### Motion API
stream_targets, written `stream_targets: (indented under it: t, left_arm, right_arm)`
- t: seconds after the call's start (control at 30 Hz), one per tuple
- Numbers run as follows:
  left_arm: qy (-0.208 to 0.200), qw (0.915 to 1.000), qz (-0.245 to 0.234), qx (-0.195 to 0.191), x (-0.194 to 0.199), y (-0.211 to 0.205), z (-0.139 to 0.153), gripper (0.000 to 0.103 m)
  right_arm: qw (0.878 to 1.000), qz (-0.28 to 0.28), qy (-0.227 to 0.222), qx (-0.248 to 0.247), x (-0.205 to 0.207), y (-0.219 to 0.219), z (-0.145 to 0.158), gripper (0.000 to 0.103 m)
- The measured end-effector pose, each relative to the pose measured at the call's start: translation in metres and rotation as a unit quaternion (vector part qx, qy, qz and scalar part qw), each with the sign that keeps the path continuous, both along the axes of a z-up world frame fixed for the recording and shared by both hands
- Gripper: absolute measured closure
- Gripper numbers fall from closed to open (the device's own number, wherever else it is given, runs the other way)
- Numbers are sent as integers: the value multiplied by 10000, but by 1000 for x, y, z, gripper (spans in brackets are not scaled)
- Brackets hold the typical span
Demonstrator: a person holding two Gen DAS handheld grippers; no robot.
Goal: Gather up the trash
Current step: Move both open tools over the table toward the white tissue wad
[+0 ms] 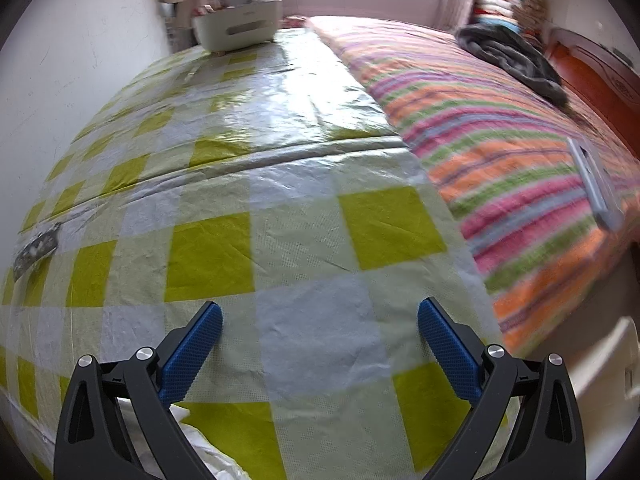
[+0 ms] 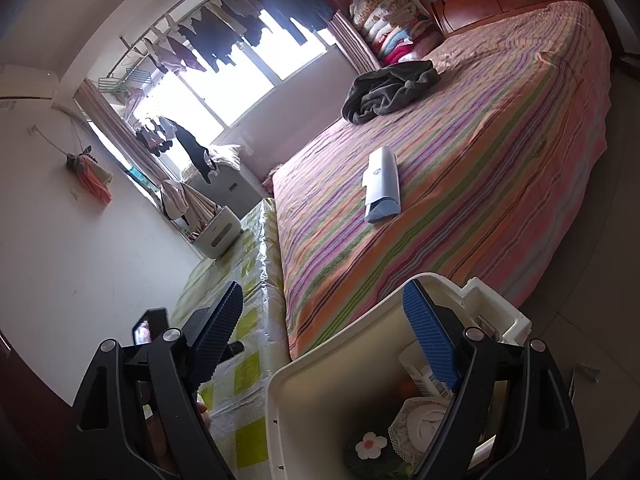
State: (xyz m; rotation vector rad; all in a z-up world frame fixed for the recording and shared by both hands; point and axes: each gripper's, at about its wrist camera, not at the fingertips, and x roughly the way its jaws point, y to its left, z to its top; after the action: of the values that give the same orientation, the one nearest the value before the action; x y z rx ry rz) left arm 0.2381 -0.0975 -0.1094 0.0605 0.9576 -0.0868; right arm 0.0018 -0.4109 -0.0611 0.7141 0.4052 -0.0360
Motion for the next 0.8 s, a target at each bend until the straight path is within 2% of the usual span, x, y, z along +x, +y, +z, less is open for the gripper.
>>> stream_targets:
  t: [0.13, 0.23, 0.4, 0.53, 0.6, 0.8]
  left_arm:
    - [-749, 9965, -122, -349, -23, -1, 24, 7]
    - [-1322, 9905, -362, -104, -46, -9, 53, 7]
    - [-2160, 9731, -766, 209, -89, -9, 103, 7]
    - [-2437, 9640, -1023, 298, -111, 4, 125, 7]
    - [-2436, 9627, -1095, 438, -118, 11, 128, 7]
    - [-2242, 9696, -863, 462, -125, 41, 125, 7]
  right_arm:
    - [10000, 3, 5, -41, 1, 3, 1, 22]
    - [10000, 19, 29, -72, 4, 7, 0, 22]
    - [9998, 59, 56, -183, 9, 17, 2, 22]
    - [9993, 135, 70, -329, 15, 31, 5, 22]
    - [9990, 212, 79, -395, 19, 40, 6, 22]
    - [9966, 414, 48, -715, 30, 73, 15, 22]
